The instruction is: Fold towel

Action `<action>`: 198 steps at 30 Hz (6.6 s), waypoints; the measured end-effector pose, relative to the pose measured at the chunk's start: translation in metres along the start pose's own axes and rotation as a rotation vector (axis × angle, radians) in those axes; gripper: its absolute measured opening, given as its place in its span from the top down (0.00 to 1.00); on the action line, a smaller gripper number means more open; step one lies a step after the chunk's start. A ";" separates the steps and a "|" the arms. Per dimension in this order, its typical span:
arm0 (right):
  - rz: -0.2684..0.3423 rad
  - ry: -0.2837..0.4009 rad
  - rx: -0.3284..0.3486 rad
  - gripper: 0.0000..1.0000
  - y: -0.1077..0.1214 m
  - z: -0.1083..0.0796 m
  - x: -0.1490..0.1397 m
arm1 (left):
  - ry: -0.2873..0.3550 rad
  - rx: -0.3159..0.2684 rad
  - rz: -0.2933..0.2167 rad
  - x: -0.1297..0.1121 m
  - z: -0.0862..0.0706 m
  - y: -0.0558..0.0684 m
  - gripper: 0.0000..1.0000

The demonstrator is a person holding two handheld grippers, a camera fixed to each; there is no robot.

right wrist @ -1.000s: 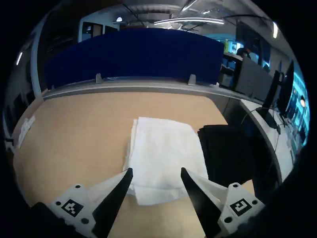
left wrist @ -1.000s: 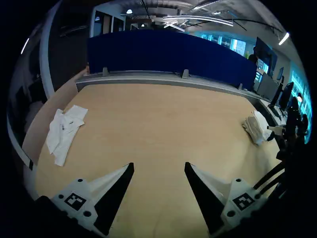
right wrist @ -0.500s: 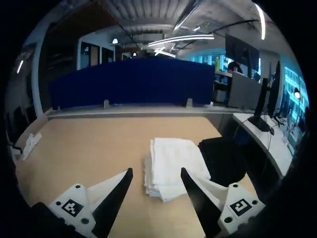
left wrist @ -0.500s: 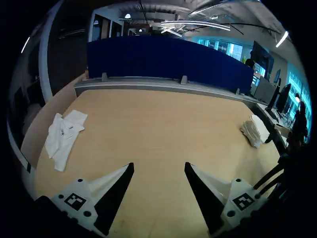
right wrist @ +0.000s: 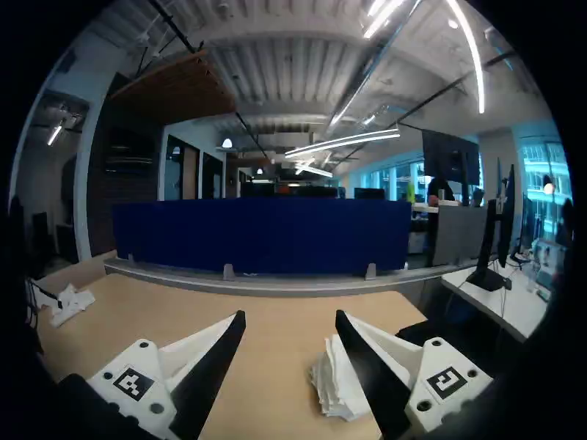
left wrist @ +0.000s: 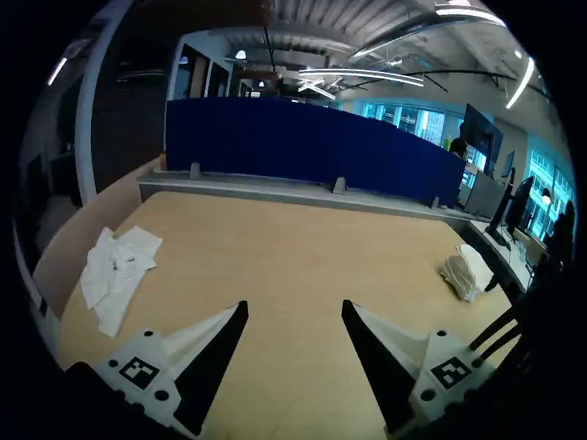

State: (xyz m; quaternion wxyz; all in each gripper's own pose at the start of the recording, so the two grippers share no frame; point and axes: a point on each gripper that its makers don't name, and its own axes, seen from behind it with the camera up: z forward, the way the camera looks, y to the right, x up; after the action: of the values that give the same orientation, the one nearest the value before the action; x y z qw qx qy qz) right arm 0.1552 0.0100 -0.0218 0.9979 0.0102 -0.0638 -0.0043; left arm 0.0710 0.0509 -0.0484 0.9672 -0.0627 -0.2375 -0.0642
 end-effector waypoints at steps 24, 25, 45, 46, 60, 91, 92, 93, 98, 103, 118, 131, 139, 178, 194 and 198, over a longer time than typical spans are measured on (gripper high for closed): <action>0.112 -0.118 0.027 0.05 -0.069 -0.018 -0.003 | 0.395 0.094 0.104 0.079 0.000 -0.041 0.05; 0.116 -0.122 0.027 0.05 -0.072 -0.018 -0.003 | 0.402 0.098 0.111 0.079 0.002 -0.043 0.05; 0.127 -0.174 -0.028 0.05 -0.090 0.015 -0.005 | 0.480 0.134 0.087 0.028 0.034 -0.070 0.05; 0.123 -0.172 -0.026 0.05 -0.092 0.017 -0.005 | 0.479 0.132 0.084 0.024 0.036 -0.069 0.05; 0.064 -0.173 -0.004 0.05 -0.107 0.032 -0.010 | 0.472 0.132 0.114 -0.022 0.061 -0.067 0.05; 0.054 -0.125 0.003 0.05 -0.094 0.033 0.010 | 0.480 0.132 0.128 -0.035 0.066 -0.067 0.05; 0.057 -0.117 0.000 0.05 -0.092 0.033 0.013 | 0.481 0.132 0.128 -0.035 0.066 -0.067 0.05; 0.057 -0.103 -0.003 0.05 -0.088 0.032 0.017 | 0.481 0.132 0.128 -0.035 0.066 -0.067 0.05; 0.044 -0.026 -0.011 0.05 -0.070 0.028 0.039 | 0.481 0.132 0.128 -0.036 0.066 -0.067 0.05; 0.018 0.024 -0.001 0.05 -0.050 0.024 0.038 | 0.481 0.132 0.128 -0.035 0.066 -0.067 0.05; 0.008 0.036 -0.037 0.04 0.009 0.026 -0.059 | 0.481 0.132 0.128 -0.036 0.065 -0.067 0.05; 0.046 0.065 -0.021 0.03 0.015 0.055 -0.127 | 0.481 0.132 0.128 -0.035 0.065 -0.067 0.05; 0.059 0.056 -0.026 0.01 0.002 0.060 -0.144 | 0.481 0.132 0.128 -0.035 0.066 -0.067 0.05; 0.006 0.127 -0.015 0.01 -0.015 0.043 -0.153 | 0.481 0.132 0.128 -0.035 0.066 -0.067 0.05; 0.008 0.127 -0.018 0.01 -0.014 0.044 -0.151 | 0.481 0.132 0.128 -0.035 0.066 -0.067 0.05; 0.008 0.127 -0.018 0.01 -0.014 0.044 -0.151 | 0.481 0.133 0.128 -0.034 0.066 -0.067 0.05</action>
State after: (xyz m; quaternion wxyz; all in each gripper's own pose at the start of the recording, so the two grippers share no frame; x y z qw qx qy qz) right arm -0.0007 -0.0030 0.0025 1.0000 0.0013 -0.0001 -0.0003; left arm 0.0005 -0.0012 0.0000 1.0000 0.0030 0.0000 -0.0002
